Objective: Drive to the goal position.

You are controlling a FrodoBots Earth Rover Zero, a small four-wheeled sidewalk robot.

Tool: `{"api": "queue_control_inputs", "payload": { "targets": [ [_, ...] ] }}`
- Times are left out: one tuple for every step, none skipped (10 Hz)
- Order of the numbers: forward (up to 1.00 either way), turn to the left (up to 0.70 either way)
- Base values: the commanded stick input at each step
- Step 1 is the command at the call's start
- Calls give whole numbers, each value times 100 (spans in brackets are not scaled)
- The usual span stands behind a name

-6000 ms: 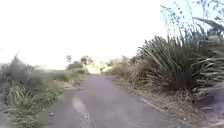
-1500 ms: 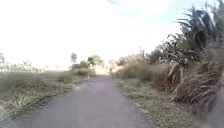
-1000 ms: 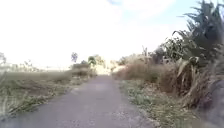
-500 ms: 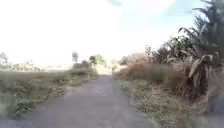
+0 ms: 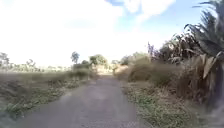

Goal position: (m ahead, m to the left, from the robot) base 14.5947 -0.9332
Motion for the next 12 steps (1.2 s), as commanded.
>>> {"api": "queue_control_inputs", "payload": {
  "targets": [
    [70, 0],
    [70, 0],
    [70, 0],
    [70, 0],
    [70, 0],
    [70, 0],
    [70, 0],
    [70, 0],
    [70, 0],
    [70, 0],
    [70, 0],
    [70, 0]
  ]
}}
